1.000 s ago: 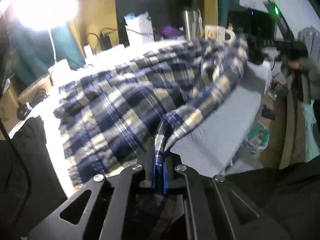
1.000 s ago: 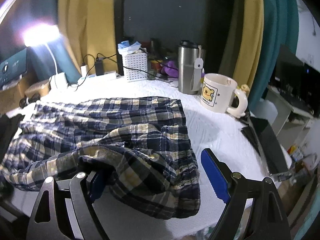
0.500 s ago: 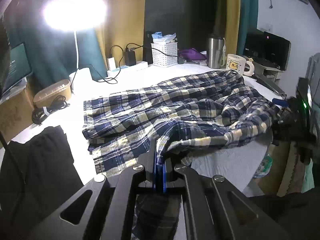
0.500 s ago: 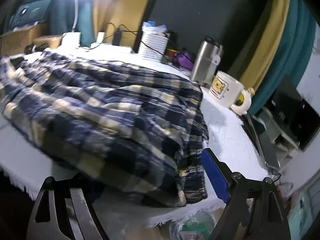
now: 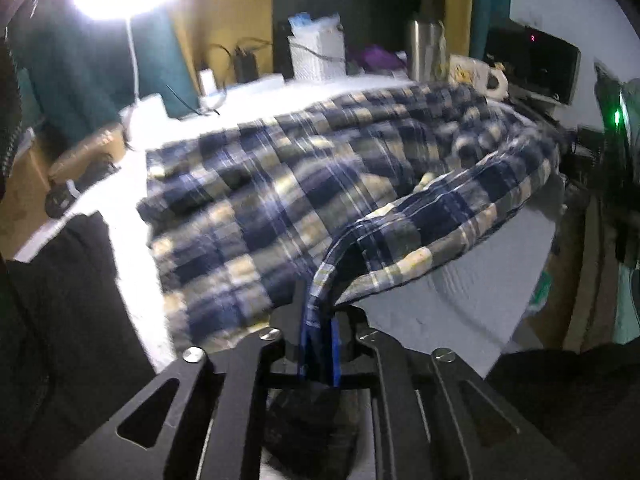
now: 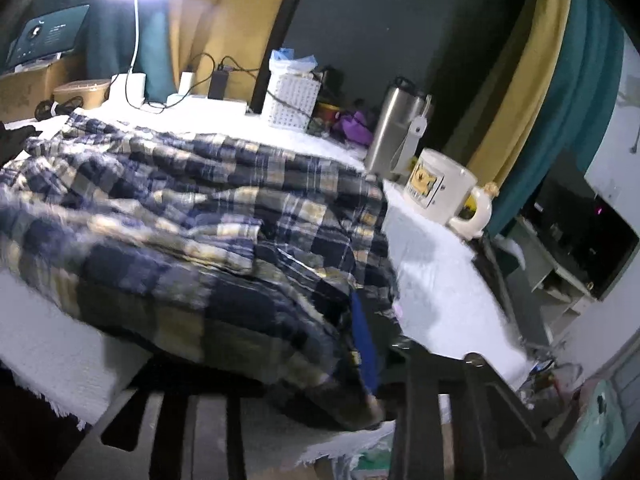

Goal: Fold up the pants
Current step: 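Close the right gripper on the pants edge while the left gripper keeps holding its edge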

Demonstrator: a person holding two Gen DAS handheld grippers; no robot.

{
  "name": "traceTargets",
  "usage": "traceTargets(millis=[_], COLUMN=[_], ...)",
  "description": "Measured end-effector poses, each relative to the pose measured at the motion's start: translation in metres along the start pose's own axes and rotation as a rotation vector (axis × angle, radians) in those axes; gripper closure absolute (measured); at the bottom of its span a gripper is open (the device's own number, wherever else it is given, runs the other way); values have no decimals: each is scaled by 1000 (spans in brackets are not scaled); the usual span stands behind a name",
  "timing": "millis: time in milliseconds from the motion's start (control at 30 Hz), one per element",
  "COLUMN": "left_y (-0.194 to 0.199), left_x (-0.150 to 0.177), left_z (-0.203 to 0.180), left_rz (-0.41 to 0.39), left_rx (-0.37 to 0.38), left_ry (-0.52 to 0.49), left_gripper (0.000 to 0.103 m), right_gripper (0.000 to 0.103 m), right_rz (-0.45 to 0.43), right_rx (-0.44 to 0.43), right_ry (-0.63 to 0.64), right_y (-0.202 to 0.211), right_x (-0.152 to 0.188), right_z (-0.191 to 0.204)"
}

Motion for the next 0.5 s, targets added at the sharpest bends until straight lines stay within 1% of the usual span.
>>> traceTargets(millis=[33, 67, 100, 200, 267, 300, 333, 367, 400, 500], left_y=[-1, -1, -2, -1, 1, 2, 3, 4, 6, 20], left_x=[2, 2, 2, 2, 2, 3, 3, 3, 3, -4], left_z=[-4, -7, -9, -12, -8, -4, 1, 6, 11, 22], left_rz=[-4, -10, -13, -37, -47, -49, -53, -55, -56, -89], left_rx=[-1, -3, -8, -60, -113, -138, -164, -176, -178, -170], left_ry=[-10, -17, -26, -72, -90, -96, -97, -88, -70, -35], left_gripper=[83, 68, 57, 56, 56, 58, 64, 92, 98, 100], right_gripper=[79, 84, 85, 86, 86, 86, 86, 86, 86, 87], right_rz=[-10, -25, -43, -64, -75, -81, -88, -95, -99, -104], right_rx=[4, 9, 12, -5, 1, 1, 4, 7, 2, -3], right_ry=[-6, -17, -37, -92, -105, -108, -109, -108, -106, -90], right_y=[4, 9, 15, 25, 33, 36, 40, 45, 49, 56], right_x=[-5, -12, -20, -35, -44, -47, -49, -52, -54, -53], right_z=[-3, -7, -13, -29, -38, -41, -43, -44, -44, -41])
Point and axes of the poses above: each gripper's, at about its wrist camera, not at the fingertips, and y roughly against the way its jaws point, z to its left, x to its underside, the point moved 9 cm from there along -y, roughly the way its jaws point
